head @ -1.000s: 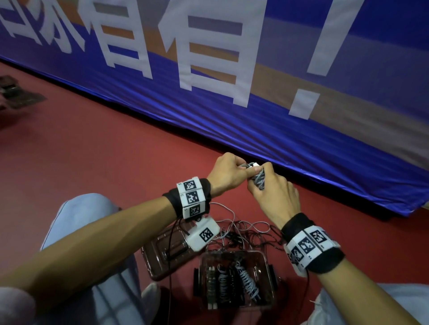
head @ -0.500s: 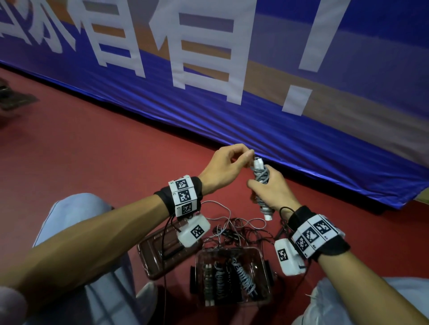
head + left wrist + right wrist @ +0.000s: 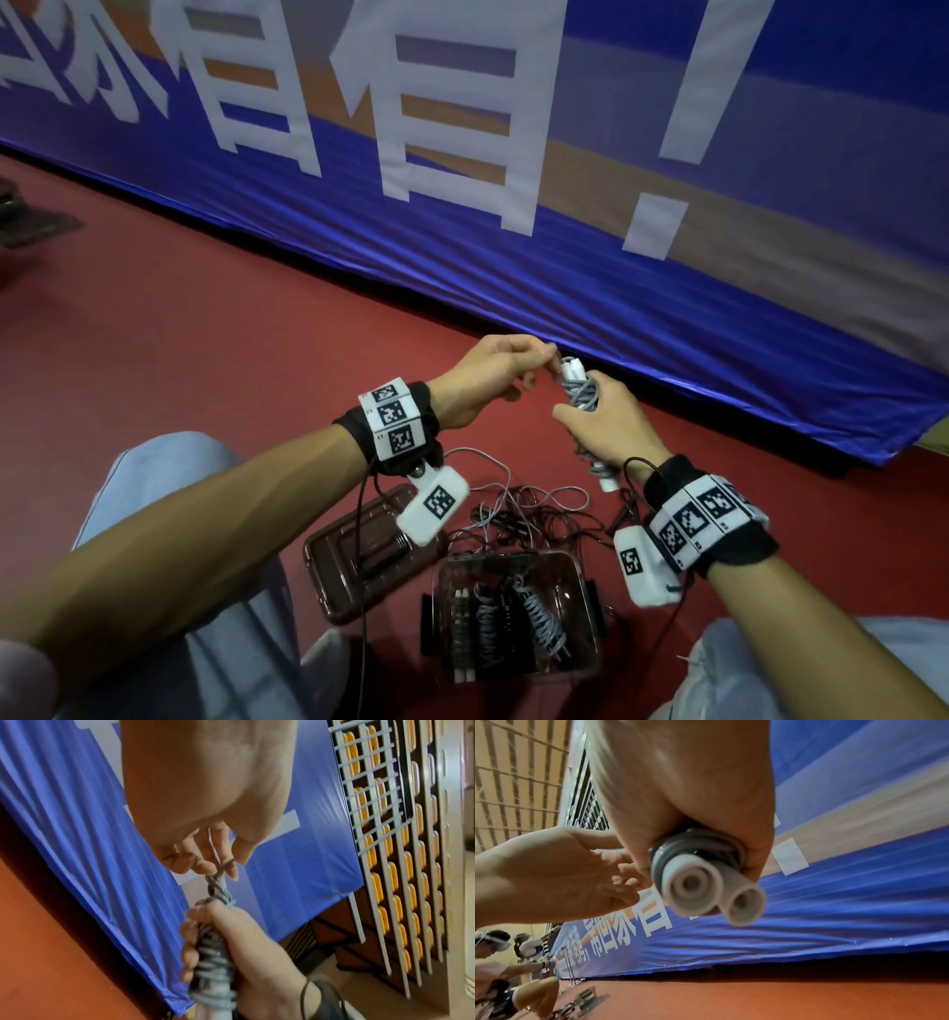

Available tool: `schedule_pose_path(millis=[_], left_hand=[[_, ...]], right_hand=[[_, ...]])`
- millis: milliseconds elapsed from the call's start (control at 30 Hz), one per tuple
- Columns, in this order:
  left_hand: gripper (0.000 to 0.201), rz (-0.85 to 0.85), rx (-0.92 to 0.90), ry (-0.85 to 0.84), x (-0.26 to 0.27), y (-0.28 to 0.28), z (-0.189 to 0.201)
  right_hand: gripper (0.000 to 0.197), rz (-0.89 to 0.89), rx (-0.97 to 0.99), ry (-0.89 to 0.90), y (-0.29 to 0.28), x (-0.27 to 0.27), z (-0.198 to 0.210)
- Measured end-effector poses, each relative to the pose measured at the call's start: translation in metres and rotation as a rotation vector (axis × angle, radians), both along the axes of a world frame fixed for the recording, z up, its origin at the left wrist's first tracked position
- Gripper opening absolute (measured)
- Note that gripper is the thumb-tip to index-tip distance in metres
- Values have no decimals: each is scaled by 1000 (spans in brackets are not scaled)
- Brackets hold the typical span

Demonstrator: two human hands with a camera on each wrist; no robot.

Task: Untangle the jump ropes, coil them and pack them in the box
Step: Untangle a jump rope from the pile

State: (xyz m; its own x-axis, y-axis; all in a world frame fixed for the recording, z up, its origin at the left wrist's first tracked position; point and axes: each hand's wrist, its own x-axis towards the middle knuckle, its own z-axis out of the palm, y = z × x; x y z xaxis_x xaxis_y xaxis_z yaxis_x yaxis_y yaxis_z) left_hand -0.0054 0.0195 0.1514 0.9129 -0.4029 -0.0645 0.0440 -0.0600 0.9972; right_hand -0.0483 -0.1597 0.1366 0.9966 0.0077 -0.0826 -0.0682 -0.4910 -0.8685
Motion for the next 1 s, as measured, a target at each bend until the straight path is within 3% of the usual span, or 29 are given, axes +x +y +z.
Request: schedule_pose_path(millis=[300,567,667,800,933,1000], left_hand=[[26,56,254,-457,-28,-20,-11],[18,63,418,-610,-27,-25,-15],[12,158,413,-561,-19,-22,-15],[15,286,357,-325,-8,-18,-29],[15,340,427,-75,-7,-18,-69],[12,300,564,30,-10,-14,-104]], right_hand=[[11,-171,-129,21,4,2,-2],[20,-126,-106,52,-4,7,-9],[14,-60,-39,64,-8,9,-19],[16,124,-10,220,-1,6,-46],[44,158,15,380,10,-13,-98],[33,253,-8,493,16,-24,-126]])
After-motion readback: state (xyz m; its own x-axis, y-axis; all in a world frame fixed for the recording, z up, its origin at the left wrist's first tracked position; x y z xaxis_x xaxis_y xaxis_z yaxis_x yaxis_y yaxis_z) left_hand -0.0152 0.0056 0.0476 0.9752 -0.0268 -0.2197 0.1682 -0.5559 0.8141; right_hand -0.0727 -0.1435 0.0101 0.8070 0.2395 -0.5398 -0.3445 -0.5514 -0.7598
